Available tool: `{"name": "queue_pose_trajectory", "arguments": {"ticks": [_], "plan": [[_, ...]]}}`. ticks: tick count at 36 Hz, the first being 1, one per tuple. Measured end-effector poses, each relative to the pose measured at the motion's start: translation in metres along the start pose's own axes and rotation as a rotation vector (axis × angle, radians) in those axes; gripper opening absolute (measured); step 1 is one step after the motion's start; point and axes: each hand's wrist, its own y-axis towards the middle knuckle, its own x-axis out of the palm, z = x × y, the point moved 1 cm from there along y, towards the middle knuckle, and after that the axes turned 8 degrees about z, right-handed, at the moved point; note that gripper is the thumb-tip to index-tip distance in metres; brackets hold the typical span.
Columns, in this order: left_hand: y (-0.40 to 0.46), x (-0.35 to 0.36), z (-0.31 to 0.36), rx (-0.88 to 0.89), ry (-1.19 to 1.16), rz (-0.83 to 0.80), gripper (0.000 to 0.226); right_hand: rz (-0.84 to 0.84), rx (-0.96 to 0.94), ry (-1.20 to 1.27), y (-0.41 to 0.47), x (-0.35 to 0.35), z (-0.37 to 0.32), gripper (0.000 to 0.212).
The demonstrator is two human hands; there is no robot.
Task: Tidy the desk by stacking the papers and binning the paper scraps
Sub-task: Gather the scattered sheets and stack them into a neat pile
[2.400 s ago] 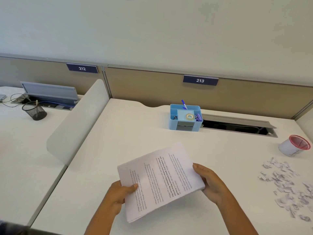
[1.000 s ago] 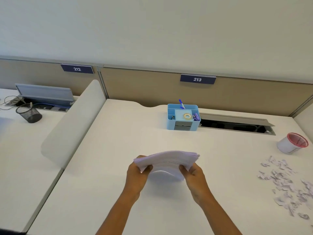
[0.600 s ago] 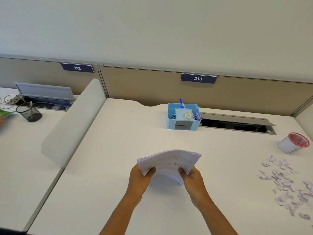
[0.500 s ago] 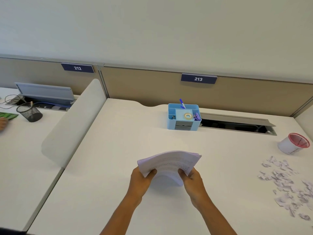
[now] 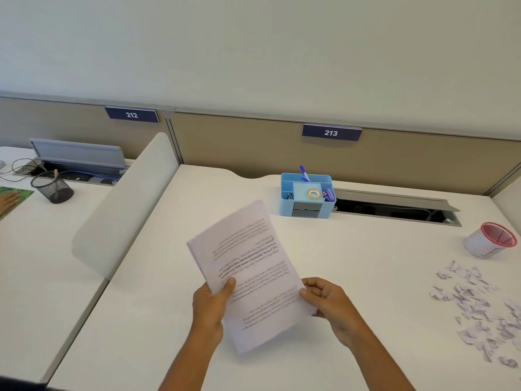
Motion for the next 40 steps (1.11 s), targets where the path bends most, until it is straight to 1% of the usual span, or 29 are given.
{"name": "queue_pose_trajectory", "arguments": {"ticks": [5, 7, 10, 13, 15, 20, 24, 28, 32, 34, 37, 40], "plan": [[-0.004, -0.004, -0.006, -0.103, -0.201, 0.018, 0.032, -0.024, 0.075, 0.321, -0.006, 0.011, 0.01, 0.037], [-0.007, -0.001, -0.009, -0.131, -0.262, 0.02, 0.038, -0.015, 0.091, 0.379, -0.008, 0.019, 0.012, 0.04], [-0.015, 0.007, -0.014, -0.158, -0.304, -0.004, 0.04, 0.003, 0.076, 0.347, -0.013, 0.035, 0.014, 0.034], [-0.022, 0.013, -0.018, -0.174, -0.309, -0.022, 0.039, 0.088, 0.074, 0.333, -0.015, 0.044, 0.015, 0.03], [-0.022, 0.012, -0.018, -0.18, -0.301, -0.019, 0.039, 0.141, 0.074, 0.311, -0.014, 0.043, 0.014, 0.027], [-0.01, -0.004, -0.011, -0.156, -0.253, 0.02, 0.038, 0.202, 0.062, 0.219, -0.012, 0.027, 0.011, 0.027], [0.013, -0.029, 0.002, -0.132, -0.172, 0.038, 0.035, 0.228, 0.038, 0.145, -0.009, 0.007, 0.005, 0.028], [0.028, -0.05, 0.014, -0.064, 0.082, -0.033, 0.033, 0.204, 0.017, 0.069, -0.008, -0.01, -0.001, 0.028], [0.036, -0.053, 0.016, -0.025, 0.335, -0.133, 0.034, 0.198, -0.015, -0.002, -0.006, -0.016, -0.007, 0.027], [0.038, -0.049, 0.014, -0.011, 0.39, -0.158, 0.032, 0.2, -0.034, -0.028, -0.004, -0.015, -0.01, 0.027], [0.038, -0.04, 0.012, 0.042, 0.423, -0.15, 0.029, 0.222, -0.08, -0.041, -0.005, -0.013, -0.016, 0.027], [0.036, -0.031, 0.013, 0.114, 0.441, -0.154, 0.033, 0.27, -0.127, -0.017, -0.007, -0.011, -0.02, 0.028]]}}
